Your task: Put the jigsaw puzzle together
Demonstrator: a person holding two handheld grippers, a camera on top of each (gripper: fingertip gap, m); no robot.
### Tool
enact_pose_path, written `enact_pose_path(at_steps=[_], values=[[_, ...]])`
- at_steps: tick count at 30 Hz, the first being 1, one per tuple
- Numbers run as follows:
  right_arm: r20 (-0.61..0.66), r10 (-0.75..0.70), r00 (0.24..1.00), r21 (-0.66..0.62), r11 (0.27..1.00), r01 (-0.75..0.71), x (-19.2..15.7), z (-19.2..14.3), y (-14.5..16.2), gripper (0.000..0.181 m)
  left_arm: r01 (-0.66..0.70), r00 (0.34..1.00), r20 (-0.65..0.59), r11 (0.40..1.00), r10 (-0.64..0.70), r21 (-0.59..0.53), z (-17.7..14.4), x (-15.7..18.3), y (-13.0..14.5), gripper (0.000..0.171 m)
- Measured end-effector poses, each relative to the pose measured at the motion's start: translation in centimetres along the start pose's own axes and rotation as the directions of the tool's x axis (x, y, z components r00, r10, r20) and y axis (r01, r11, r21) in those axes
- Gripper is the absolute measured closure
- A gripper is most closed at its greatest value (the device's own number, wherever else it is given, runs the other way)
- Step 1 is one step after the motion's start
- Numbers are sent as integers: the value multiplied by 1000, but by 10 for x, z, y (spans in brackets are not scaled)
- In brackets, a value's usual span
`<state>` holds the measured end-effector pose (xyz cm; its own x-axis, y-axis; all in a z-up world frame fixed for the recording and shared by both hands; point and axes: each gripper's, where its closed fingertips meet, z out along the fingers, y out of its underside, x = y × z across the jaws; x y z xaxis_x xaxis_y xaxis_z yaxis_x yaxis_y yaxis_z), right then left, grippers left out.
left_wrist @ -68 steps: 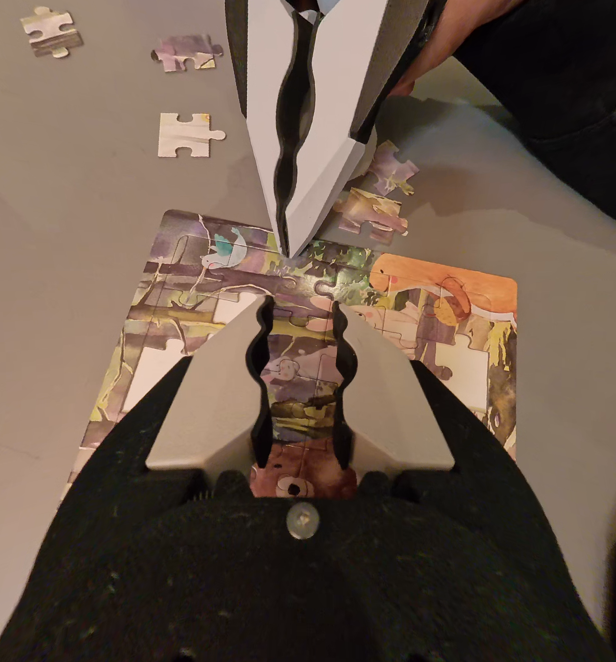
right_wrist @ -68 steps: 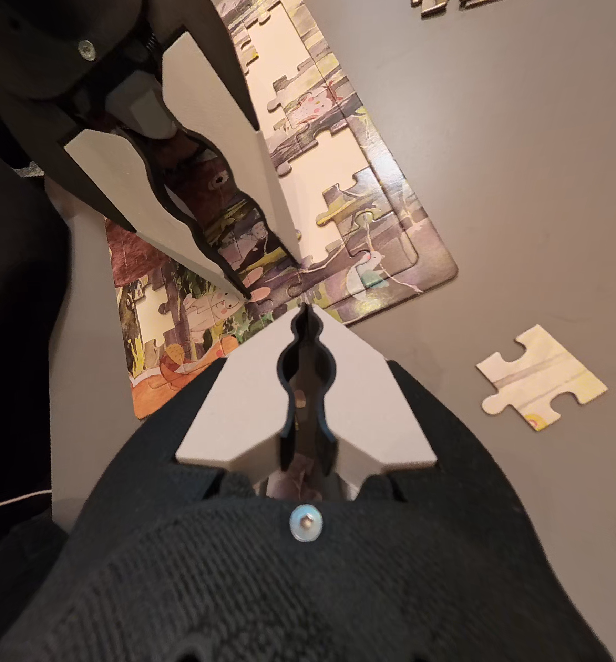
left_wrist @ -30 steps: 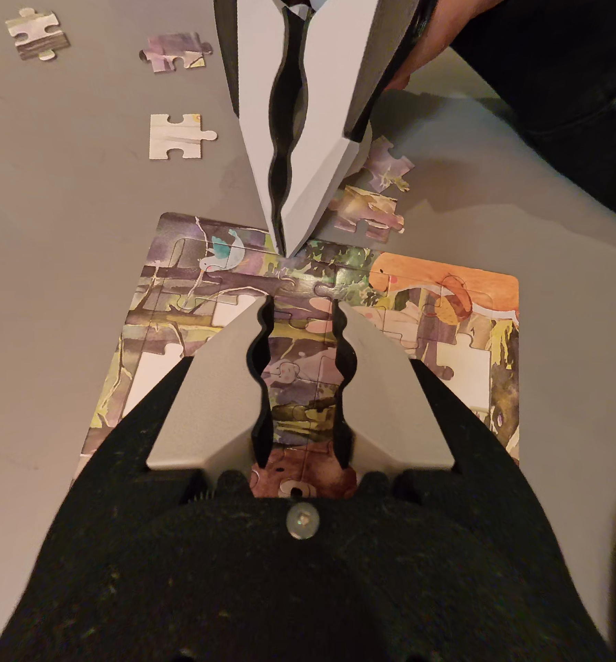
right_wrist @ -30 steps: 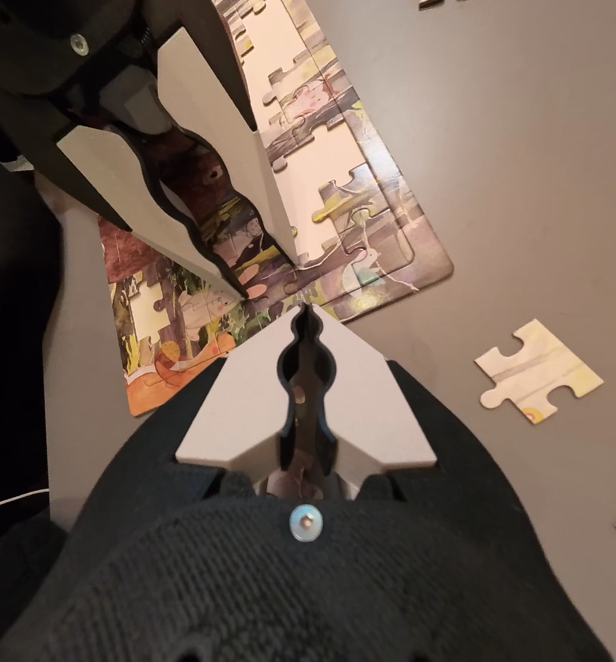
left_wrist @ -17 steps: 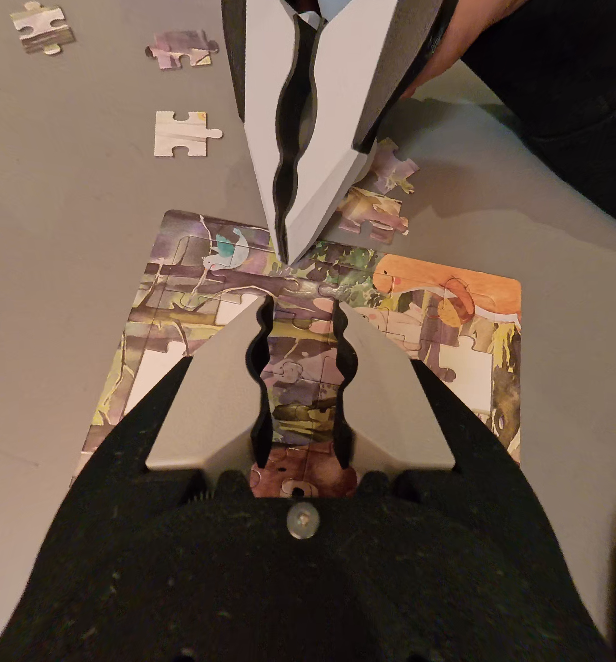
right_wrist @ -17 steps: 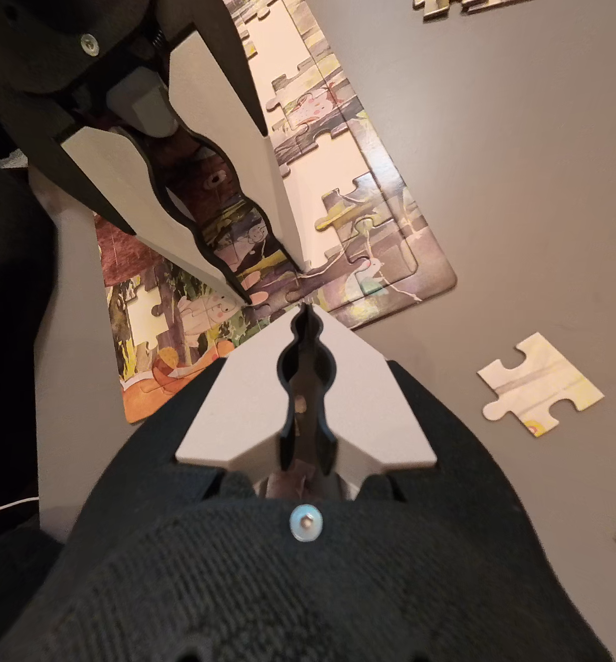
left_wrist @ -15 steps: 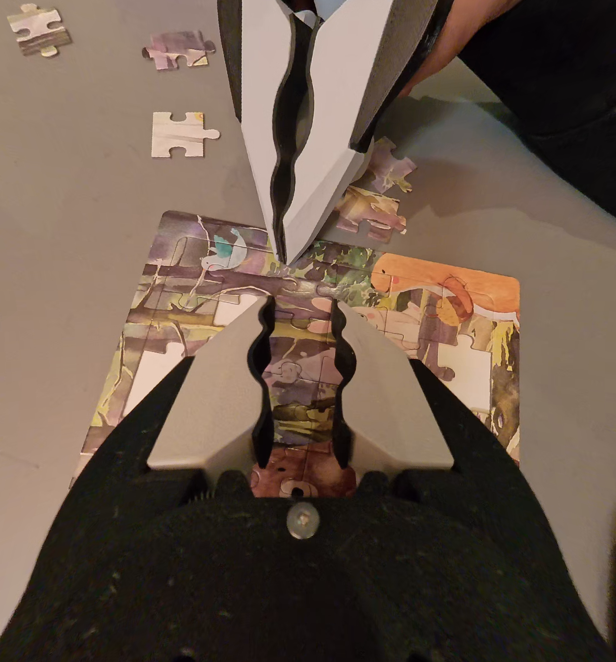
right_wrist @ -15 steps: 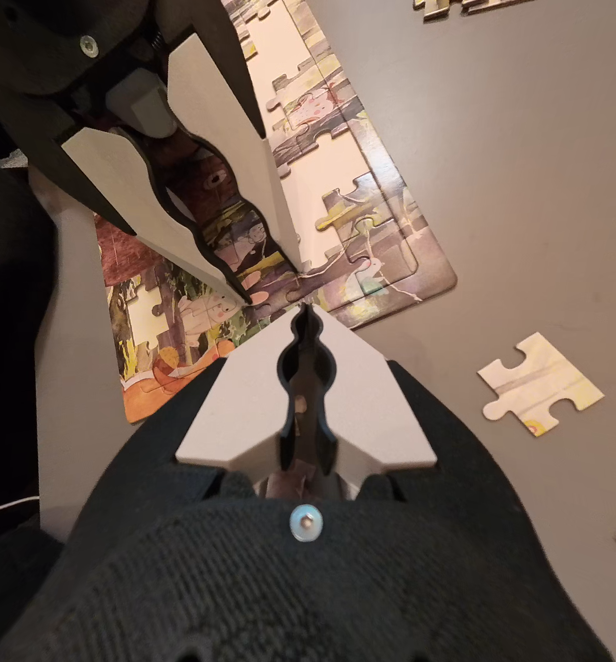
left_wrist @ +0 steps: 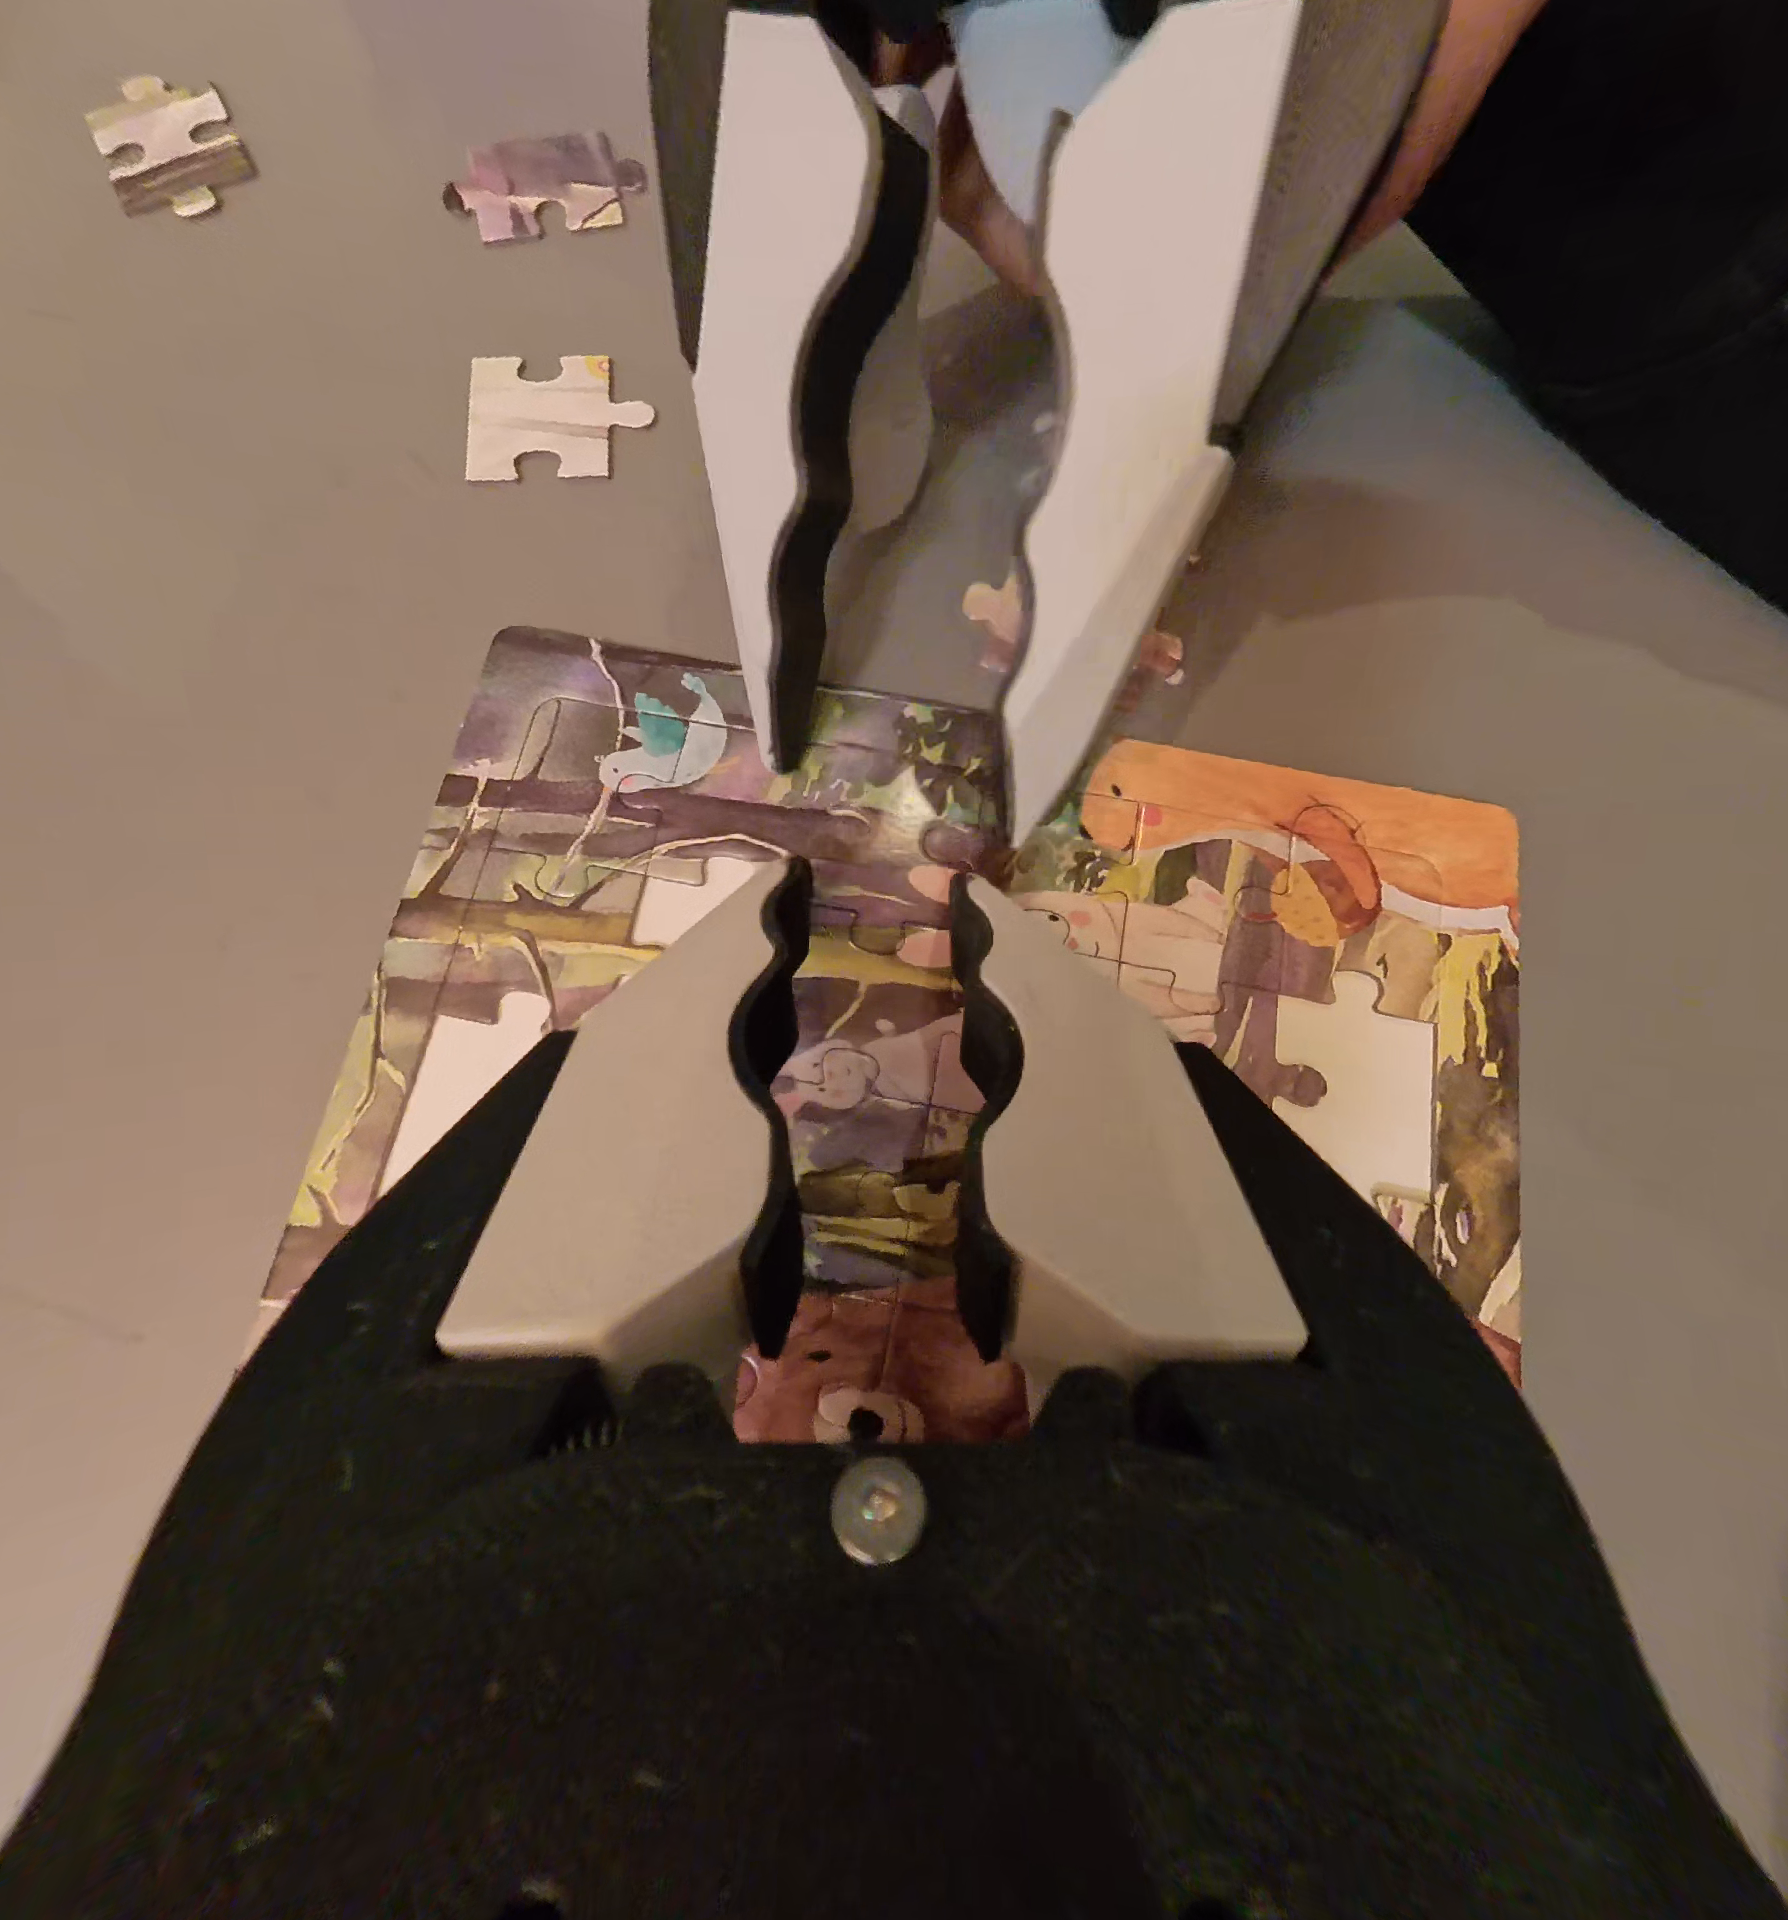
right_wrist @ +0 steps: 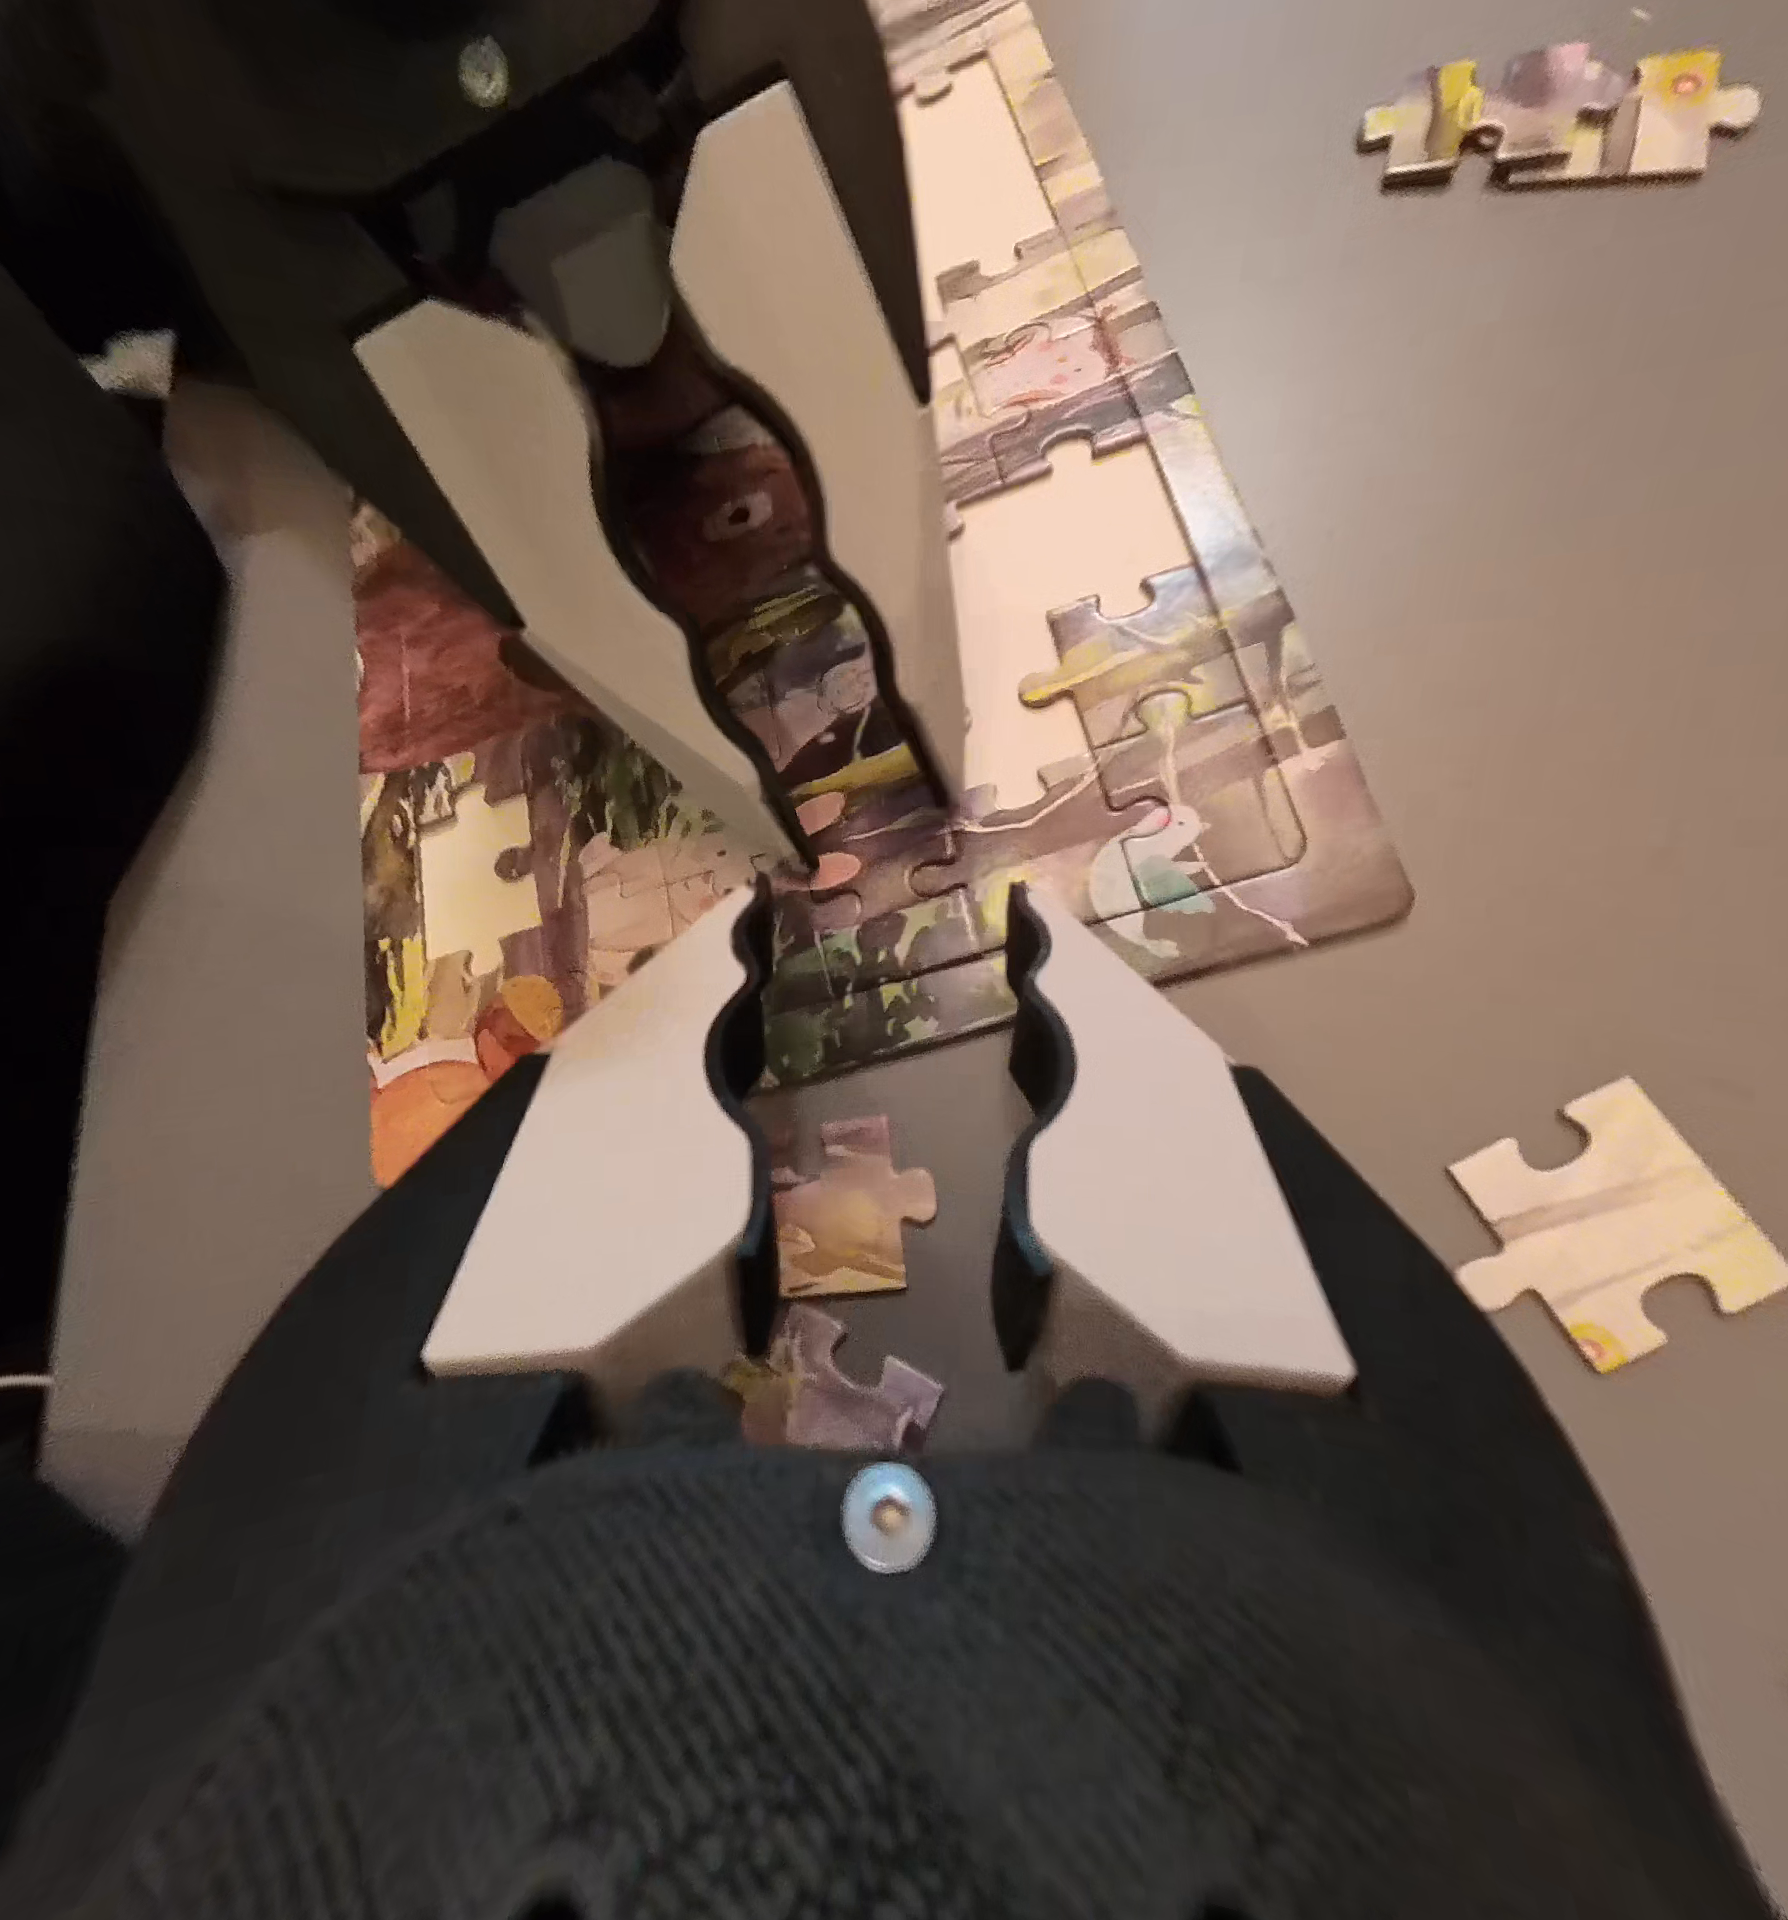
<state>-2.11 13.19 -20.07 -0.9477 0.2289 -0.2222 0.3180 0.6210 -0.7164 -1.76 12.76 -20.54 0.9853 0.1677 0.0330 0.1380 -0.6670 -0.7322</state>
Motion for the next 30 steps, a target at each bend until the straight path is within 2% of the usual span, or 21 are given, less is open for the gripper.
enact_pose_path(at_steps=[6,9,12,19,21,23,25,30], values=[[-103,-212,972,-18,977,211,0,2,6,136,52,999,-17,998,-51,27,-5,-5,-1,146],[-92,-194,977,-11,981,194,-1,2,7,134,42,999,5,999,-42,10,-5,-9,3,150],[-69,-213,975,-7,977,213,-7,4,6,139,20,1000,23,1000,-20,-9,-5,-9,6,150],[-27,-162,986,21,987,162,-10,1,5,140,14,1000,21,1000,-13,-19,-4,-9,7,147],[39,-168,985,39,985,166,-20,0,2,155,17,1000,20,1000,-17,-20,-4,-9,7,147],[62,-158,985,78,985,153,-25,-3,-6,153,16,1000,21,1000,-15,-20,-4,-9,8,147],[29,-168,985,89,982,165,-21,-5,-9,150,14,1000,21,1000,-13,-20,-4,-9,7,147],[-32,-134,990,20,991,134,-5,0,4,137,-13,1000,19,1000,13,-7,-5,-6,6,154]])
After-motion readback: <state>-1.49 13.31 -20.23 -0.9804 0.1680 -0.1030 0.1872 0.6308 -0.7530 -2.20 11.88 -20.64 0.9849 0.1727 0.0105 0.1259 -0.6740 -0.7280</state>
